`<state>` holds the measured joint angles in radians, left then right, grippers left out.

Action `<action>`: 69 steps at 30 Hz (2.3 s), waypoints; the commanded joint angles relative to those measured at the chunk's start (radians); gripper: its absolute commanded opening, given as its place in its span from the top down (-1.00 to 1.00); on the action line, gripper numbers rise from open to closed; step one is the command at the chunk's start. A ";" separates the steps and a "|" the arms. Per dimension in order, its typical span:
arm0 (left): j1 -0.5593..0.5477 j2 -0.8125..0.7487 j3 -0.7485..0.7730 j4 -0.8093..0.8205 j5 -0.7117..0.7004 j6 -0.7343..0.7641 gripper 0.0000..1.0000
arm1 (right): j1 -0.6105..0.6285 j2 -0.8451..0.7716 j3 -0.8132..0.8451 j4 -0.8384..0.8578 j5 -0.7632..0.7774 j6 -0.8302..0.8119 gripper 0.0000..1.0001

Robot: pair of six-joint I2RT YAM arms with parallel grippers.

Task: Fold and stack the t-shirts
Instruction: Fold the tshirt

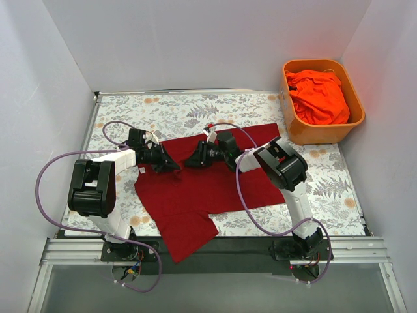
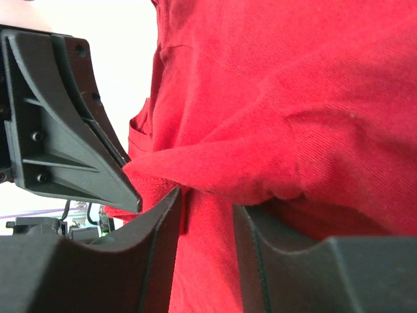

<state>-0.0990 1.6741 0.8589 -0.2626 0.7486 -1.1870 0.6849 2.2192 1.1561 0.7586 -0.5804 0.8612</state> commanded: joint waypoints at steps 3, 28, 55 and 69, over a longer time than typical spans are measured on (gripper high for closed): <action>0.007 -0.008 -0.011 0.011 0.035 -0.005 1.00 | 0.007 0.011 0.043 0.096 -0.025 -0.010 0.33; 0.008 -0.024 -0.015 0.022 0.075 -0.026 1.00 | 0.013 0.023 -0.019 0.119 0.063 0.035 0.13; 0.007 -0.051 0.009 -0.073 -0.118 0.012 0.78 | 0.018 -0.024 -0.056 0.222 -0.038 0.019 0.97; -0.022 -0.384 -0.090 -0.216 -0.471 -0.144 -0.40 | -0.044 -0.210 -0.099 -0.259 -0.045 -0.135 0.97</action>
<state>-0.1013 1.3678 0.8261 -0.4332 0.3695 -1.2583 0.6548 2.0594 1.0477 0.6922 -0.6094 0.8082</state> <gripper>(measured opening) 0.702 0.021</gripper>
